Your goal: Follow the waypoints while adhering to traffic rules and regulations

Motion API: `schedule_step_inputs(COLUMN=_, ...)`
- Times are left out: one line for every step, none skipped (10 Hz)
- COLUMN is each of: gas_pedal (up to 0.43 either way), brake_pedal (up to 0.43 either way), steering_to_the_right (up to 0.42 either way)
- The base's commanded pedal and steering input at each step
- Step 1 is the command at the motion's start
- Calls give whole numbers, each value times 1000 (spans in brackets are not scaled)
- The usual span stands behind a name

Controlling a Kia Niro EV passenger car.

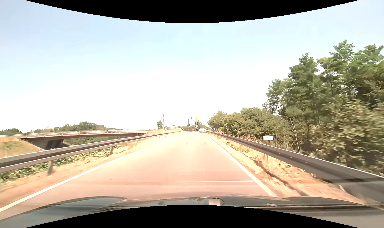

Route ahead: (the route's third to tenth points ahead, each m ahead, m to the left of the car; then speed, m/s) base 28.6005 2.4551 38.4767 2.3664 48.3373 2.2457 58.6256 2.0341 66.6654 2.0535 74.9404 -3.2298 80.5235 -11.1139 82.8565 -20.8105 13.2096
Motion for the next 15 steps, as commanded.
schedule_step_inputs(gas_pedal=130, brake_pedal=0, steering_to_the_right=-1)
schedule_step_inputs(gas_pedal=130, brake_pedal=0, steering_to_the_right=-1)
schedule_step_inputs(gas_pedal=130, brake_pedal=0, steering_to_the_right=0)
schedule_step_inputs(gas_pedal=130, brake_pedal=0, steering_to_the_right=0)
schedule_step_inputs(gas_pedal=130, brake_pedal=0, steering_to_the_right=-1)
schedule_step_inputs(gas_pedal=130, brake_pedal=0, steering_to_the_right=-1)
schedule_step_inputs(gas_pedal=98, brake_pedal=0, steering_to_the_right=-1)
schedule_step_inputs(gas_pedal=87, brake_pedal=0, steering_to_the_right=-1)
schedule_step_inputs(gas_pedal=87, brake_pedal=0, steering_to_the_right=0)
schedule_step_inputs(gas_pedal=59, brake_pedal=0, steering_to_the_right=0)
schedule_step_inputs(gas_pedal=39, brake_pedal=0, steering_to_the_right=-1)
schedule_step_inputs(gas_pedal=20, brake_pedal=0, steering_to_the_right=-1)
schedule_step_inputs(gas_pedal=8, brake_pedal=0, steering_to_the_right=-1)
schedule_step_inputs(gas_pedal=0, brake_pedal=0, steering_to_the_right=0)
schedule_step_inputs(gas_pedal=0, brake_pedal=0, steering_to_the_right=0)
